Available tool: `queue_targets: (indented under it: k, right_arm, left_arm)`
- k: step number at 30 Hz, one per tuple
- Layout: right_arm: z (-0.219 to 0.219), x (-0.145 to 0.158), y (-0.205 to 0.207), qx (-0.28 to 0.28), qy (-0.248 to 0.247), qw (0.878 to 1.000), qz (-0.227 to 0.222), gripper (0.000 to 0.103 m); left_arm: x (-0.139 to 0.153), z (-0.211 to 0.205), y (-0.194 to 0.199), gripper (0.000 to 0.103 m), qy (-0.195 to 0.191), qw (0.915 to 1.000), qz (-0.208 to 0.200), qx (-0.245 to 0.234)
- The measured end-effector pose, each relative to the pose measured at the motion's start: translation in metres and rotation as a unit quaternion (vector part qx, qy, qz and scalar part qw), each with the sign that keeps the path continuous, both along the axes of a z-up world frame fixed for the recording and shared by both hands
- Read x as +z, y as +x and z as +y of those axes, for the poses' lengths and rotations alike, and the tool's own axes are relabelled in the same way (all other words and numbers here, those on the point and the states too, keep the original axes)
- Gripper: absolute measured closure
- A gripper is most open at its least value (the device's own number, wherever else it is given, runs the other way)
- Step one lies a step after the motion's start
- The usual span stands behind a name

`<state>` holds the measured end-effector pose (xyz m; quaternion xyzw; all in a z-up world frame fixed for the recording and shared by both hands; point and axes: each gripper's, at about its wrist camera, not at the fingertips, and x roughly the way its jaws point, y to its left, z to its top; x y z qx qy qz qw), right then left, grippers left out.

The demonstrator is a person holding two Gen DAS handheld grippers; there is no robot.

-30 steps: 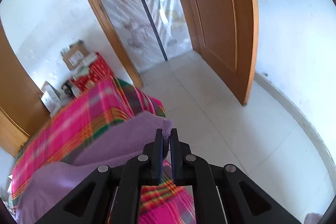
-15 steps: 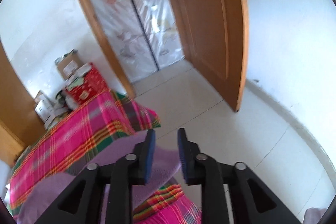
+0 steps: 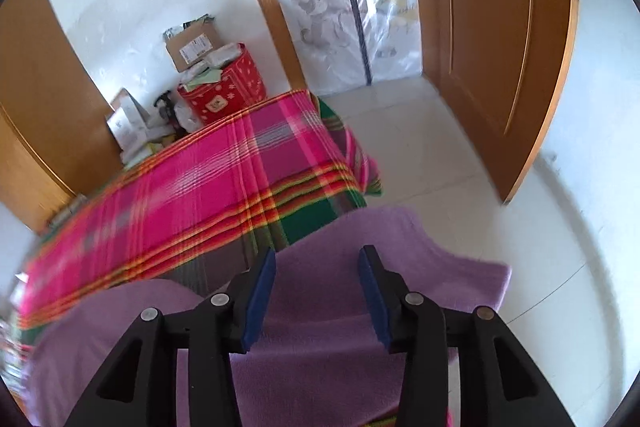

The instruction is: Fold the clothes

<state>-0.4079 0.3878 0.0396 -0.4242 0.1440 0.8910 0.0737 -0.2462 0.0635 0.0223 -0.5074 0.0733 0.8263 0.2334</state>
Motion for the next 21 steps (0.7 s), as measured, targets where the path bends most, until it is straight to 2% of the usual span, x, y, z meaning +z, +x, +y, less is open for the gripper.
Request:
queue_targets:
  k: [2,3,4,6,12,18,21]
  right_arm:
    - [-0.007,-0.001,-0.005,-0.007,0.022,1.000,-0.006,0.063]
    - [-0.012,-0.001,-0.007,-0.015,0.043,0.999,-0.012,0.073]
    - [-0.014,-0.001,-0.009,-0.020,0.059,0.998,-0.017,0.078]
    - [-0.017,-0.001,-0.010,-0.020,0.077,0.997,-0.022,0.101]
    - [-0.015,0.004,-0.005,-0.046,0.100,0.994,-0.008,0.101]
    - [-0.003,0.014,-0.020,-0.079,0.093,0.993,0.007,0.101]
    - [-0.004,0.011,-0.025,-0.083,0.085,0.993,0.003,0.101]
  left_arm:
    - [-0.001,-0.001,-0.001,0.080,0.004,1.0000,-0.002,0.003]
    - [-0.001,-0.002,-0.002,0.080,0.006,1.0000,-0.003,0.005]
    - [-0.001,-0.003,-0.003,0.080,0.008,0.9999,-0.004,0.006]
    - [-0.002,-0.003,-0.002,0.080,0.009,0.9999,-0.004,0.007]
    - [-0.005,-0.003,-0.003,0.080,0.013,0.9999,-0.008,0.006]
    - [-0.007,-0.004,-0.004,0.080,0.018,0.9998,-0.009,0.006]
    - [-0.007,-0.006,-0.004,0.080,0.023,0.9997,-0.010,0.007]
